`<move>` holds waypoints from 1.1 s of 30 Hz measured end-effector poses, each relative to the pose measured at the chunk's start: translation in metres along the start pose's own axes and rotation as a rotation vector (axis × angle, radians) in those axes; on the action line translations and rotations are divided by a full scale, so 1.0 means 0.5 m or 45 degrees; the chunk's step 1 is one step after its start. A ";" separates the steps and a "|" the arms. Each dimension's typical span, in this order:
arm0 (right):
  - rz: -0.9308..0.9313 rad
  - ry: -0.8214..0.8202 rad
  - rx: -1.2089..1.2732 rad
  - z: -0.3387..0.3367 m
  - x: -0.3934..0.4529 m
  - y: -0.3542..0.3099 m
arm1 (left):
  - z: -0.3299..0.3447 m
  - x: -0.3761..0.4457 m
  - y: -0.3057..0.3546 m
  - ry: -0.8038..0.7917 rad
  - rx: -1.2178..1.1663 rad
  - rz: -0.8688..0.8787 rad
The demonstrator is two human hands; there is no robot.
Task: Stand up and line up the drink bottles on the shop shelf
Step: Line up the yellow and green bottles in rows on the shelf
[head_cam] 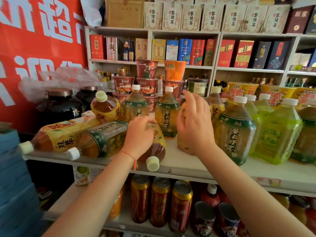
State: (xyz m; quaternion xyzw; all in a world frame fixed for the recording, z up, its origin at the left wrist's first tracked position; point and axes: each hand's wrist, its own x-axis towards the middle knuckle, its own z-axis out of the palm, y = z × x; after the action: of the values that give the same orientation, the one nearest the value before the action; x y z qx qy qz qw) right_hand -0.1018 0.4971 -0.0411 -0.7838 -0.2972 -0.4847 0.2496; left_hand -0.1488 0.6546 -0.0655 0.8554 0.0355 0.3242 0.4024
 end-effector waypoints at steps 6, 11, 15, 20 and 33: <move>0.191 -1.348 0.143 -0.008 -0.052 -0.063 | -0.040 -0.050 -0.041 -0.114 0.268 -0.193; 0.208 -1.287 0.242 -0.002 -0.052 -0.060 | -0.051 -0.064 -0.033 -0.180 0.284 -0.292; 0.281 -1.116 0.445 0.004 -0.066 -0.044 | -0.057 -0.088 -0.024 -0.087 0.061 -0.339; 0.547 -0.763 0.743 -0.013 -0.062 -0.043 | -0.098 -0.079 0.019 0.124 -0.091 -0.108; 0.420 -0.455 0.152 -0.024 -0.008 -0.053 | -0.032 0.008 0.020 -0.076 0.107 0.115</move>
State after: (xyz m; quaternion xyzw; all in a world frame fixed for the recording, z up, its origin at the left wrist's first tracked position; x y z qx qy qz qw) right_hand -0.1292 0.5066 -0.0372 -0.8789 -0.2328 -0.2727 0.3145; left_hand -0.1568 0.6600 -0.0488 0.8815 -0.0015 0.3147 0.3521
